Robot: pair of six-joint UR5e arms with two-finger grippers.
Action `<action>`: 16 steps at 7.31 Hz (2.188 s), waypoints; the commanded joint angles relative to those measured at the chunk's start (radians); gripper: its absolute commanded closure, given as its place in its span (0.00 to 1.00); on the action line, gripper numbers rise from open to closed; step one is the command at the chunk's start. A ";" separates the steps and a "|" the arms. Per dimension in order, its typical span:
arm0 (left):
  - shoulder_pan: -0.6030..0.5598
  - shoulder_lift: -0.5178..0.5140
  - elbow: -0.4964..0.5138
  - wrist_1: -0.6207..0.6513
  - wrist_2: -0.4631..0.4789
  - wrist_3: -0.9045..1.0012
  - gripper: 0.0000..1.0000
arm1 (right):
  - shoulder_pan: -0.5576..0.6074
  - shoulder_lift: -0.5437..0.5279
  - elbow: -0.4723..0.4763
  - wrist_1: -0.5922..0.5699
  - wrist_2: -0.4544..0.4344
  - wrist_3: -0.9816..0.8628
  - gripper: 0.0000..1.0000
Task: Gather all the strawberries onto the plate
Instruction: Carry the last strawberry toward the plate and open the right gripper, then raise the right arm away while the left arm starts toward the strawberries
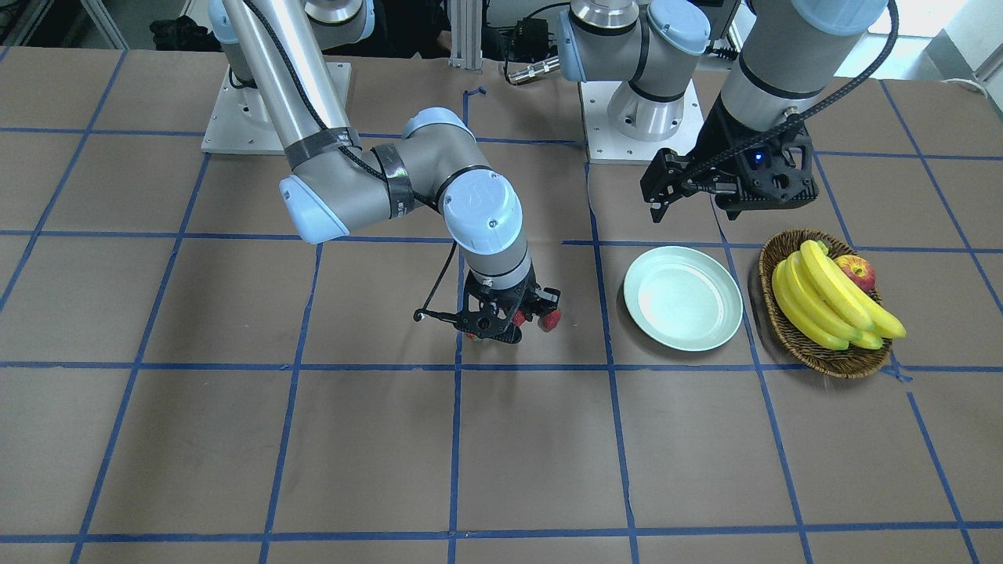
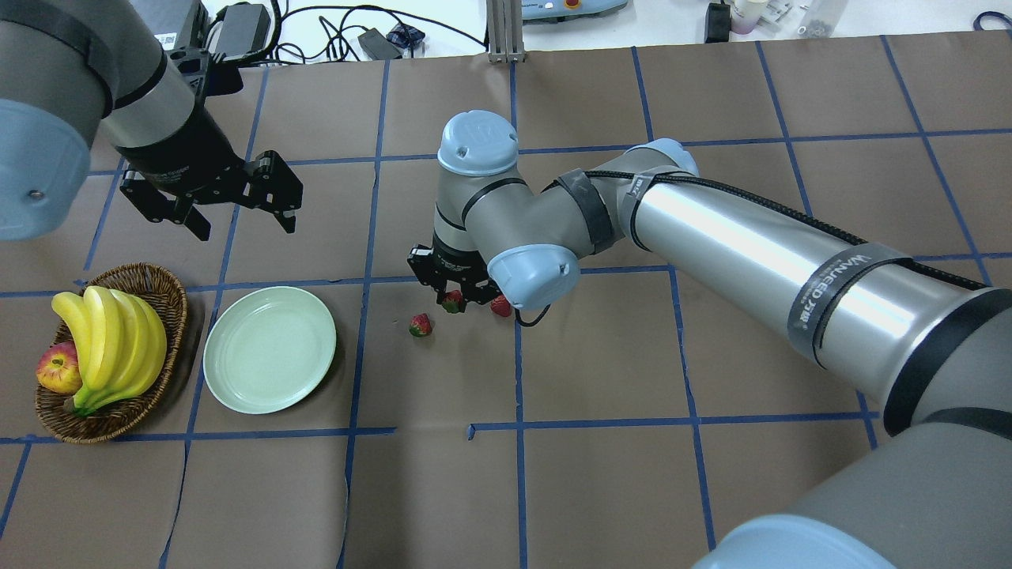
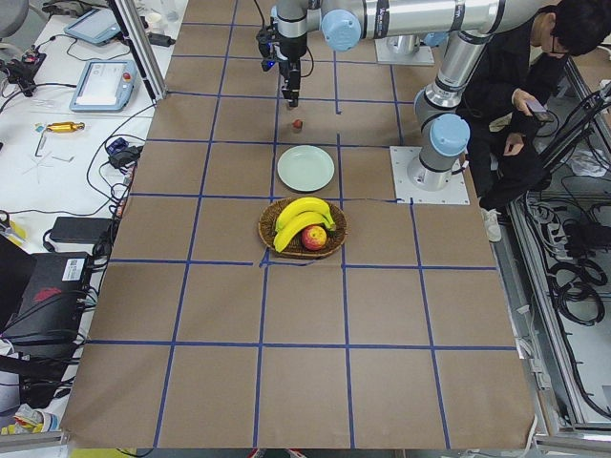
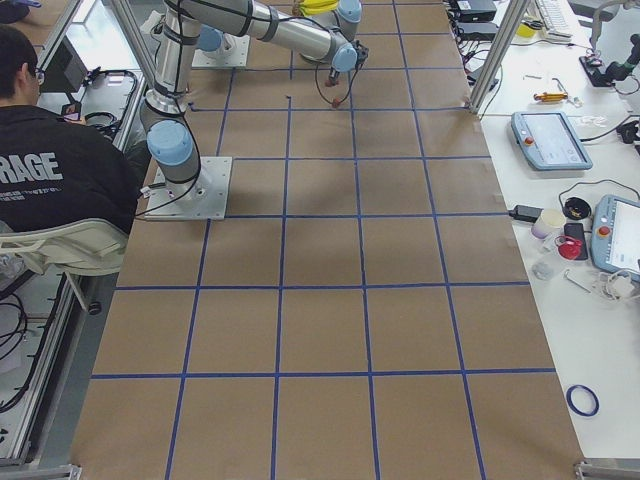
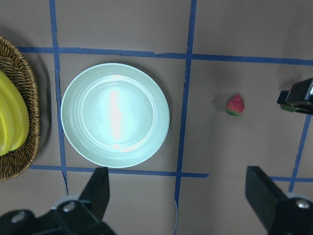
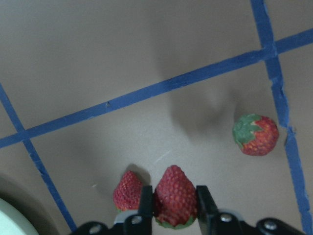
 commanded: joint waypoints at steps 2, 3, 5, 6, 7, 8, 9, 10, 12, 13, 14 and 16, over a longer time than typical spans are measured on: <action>0.000 0.000 -0.001 -0.001 0.002 0.001 0.00 | 0.002 0.024 0.008 -0.002 0.000 -0.032 0.59; 0.001 0.000 -0.002 -0.002 0.002 0.001 0.00 | 0.002 0.023 0.010 0.000 0.002 -0.026 0.46; 0.001 0.000 -0.002 -0.002 0.003 0.001 0.00 | 0.000 0.018 0.008 0.001 0.000 -0.024 0.04; 0.001 0.000 -0.001 -0.002 0.003 0.001 0.00 | 0.000 0.015 0.007 0.005 0.000 -0.028 0.00; 0.001 0.000 -0.002 -0.002 0.003 0.001 0.00 | -0.001 0.005 -0.007 0.012 0.000 -0.031 0.00; 0.003 -0.003 -0.002 -0.012 0.002 -0.007 0.00 | -0.007 -0.055 -0.008 0.014 -0.021 -0.034 0.00; 0.001 -0.006 -0.002 -0.012 -0.005 -0.019 0.00 | -0.027 -0.113 -0.008 0.035 -0.024 -0.055 0.00; 0.003 -0.006 -0.002 -0.012 -0.008 -0.021 0.00 | -0.056 -0.156 -0.010 0.143 -0.041 -0.124 0.00; 0.001 -0.011 -0.004 -0.010 -0.014 -0.022 0.00 | -0.128 -0.267 -0.008 0.305 -0.206 -0.300 0.00; -0.002 -0.014 -0.013 -0.001 -0.012 -0.044 0.00 | -0.168 -0.302 -0.008 0.355 -0.219 -0.383 0.00; -0.003 -0.021 -0.028 0.001 -0.015 -0.105 0.00 | -0.194 -0.334 -0.010 0.360 -0.231 -0.394 0.00; -0.044 -0.044 -0.029 0.007 -0.059 -0.125 0.00 | -0.228 -0.367 -0.011 0.406 -0.288 -0.498 0.00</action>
